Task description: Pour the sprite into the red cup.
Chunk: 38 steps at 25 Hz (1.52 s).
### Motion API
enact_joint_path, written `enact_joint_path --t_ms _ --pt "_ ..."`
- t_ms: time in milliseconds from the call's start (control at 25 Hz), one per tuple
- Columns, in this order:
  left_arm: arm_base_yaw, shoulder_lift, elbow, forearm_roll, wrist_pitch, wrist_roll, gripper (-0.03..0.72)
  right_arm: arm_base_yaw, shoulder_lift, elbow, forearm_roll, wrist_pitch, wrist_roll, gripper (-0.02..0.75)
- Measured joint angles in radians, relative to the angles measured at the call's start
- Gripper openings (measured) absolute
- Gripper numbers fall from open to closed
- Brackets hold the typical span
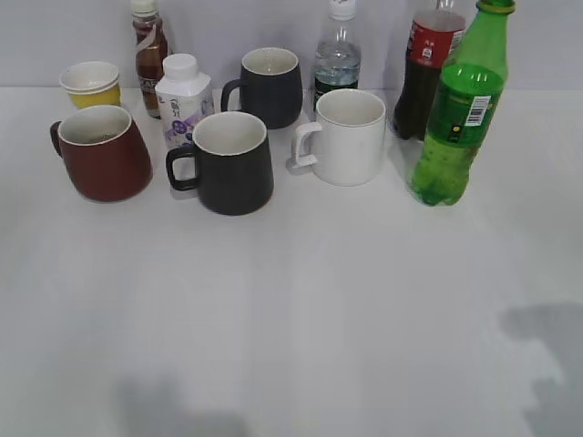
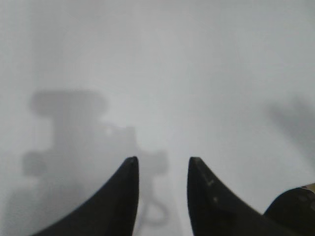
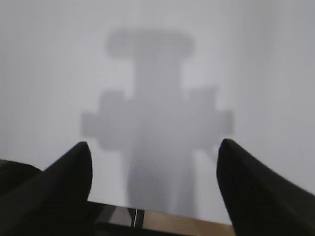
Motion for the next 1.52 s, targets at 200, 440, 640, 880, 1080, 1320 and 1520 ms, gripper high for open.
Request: enact_joint_path --t_ms 200,440,640,880,1080,1320,1520 --pt "0.000 -0.051 0.091 -0.013 -0.055 0.021 0.264 0.000 -0.331 0.012 -0.035 0.065 0.000 0.588" --pt "0.000 -0.121 0.080 -0.049 -0.038 0.036 0.262 0.000 -0.649 0.028 -0.044 0.054 -0.011 0.588" --pt "0.000 -0.183 0.077 -0.033 -0.031 0.039 0.260 0.000 -0.691 0.040 -0.043 0.037 -0.019 0.588" --pt "0.000 -0.189 0.093 -0.015 -0.064 0.039 0.253 0.000 -0.691 0.046 -0.036 0.030 -0.038 0.588" --pt "0.000 -0.189 0.093 -0.014 -0.066 0.040 0.247 0.000 -0.691 0.046 -0.036 0.029 -0.039 0.588" --pt "0.000 -0.189 0.093 -0.014 -0.067 0.040 0.246 0.000 -0.691 0.046 -0.036 0.024 -0.041 0.588" --pt "0.000 -0.189 0.093 -0.014 -0.067 0.040 0.246 0.000 -0.691 0.046 -0.036 0.022 -0.041 0.588"
